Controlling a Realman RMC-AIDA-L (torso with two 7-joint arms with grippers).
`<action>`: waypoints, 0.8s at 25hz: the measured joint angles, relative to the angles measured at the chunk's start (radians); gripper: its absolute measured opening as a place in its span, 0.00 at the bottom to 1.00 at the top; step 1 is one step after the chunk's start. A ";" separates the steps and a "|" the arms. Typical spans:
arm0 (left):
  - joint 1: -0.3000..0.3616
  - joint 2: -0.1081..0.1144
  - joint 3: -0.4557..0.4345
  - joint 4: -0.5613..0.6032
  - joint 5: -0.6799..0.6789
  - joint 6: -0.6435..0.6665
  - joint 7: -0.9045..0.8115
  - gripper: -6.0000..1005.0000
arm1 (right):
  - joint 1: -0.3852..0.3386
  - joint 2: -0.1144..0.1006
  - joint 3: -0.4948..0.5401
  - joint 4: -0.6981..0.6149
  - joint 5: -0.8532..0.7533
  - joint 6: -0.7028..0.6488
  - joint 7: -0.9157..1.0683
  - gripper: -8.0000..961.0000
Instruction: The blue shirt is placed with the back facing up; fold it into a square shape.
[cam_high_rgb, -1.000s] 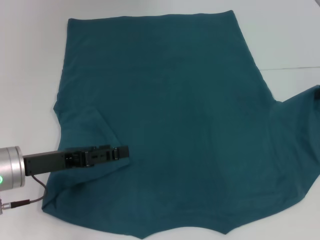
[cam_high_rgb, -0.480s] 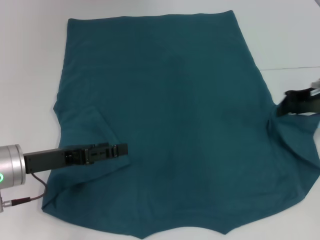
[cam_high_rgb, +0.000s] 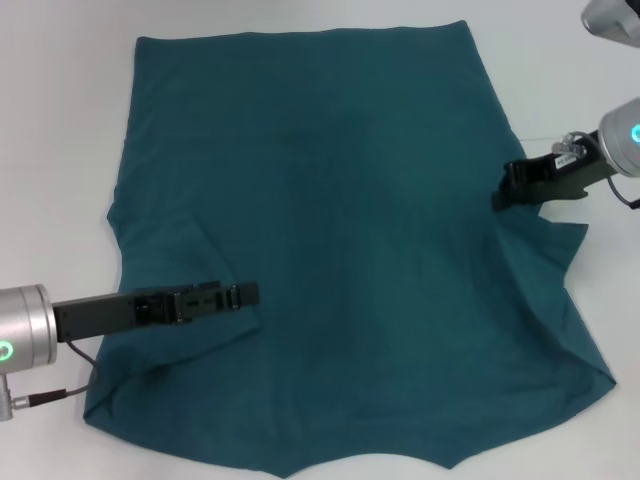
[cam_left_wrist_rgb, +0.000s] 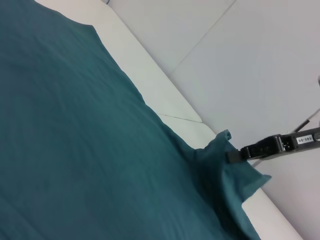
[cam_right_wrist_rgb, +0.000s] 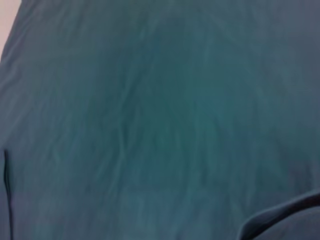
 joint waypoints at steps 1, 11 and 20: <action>-0.001 0.000 0.000 0.000 0.000 -0.001 -0.001 0.86 | 0.002 0.002 -0.009 0.001 0.000 0.008 0.009 0.13; 0.002 0.002 0.000 0.000 -0.001 -0.012 -0.005 0.86 | 0.010 0.007 -0.066 0.038 0.002 0.028 0.023 0.15; 0.005 0.003 0.000 0.000 -0.001 -0.014 -0.005 0.86 | 0.020 0.007 -0.056 0.039 0.045 0.022 0.013 0.17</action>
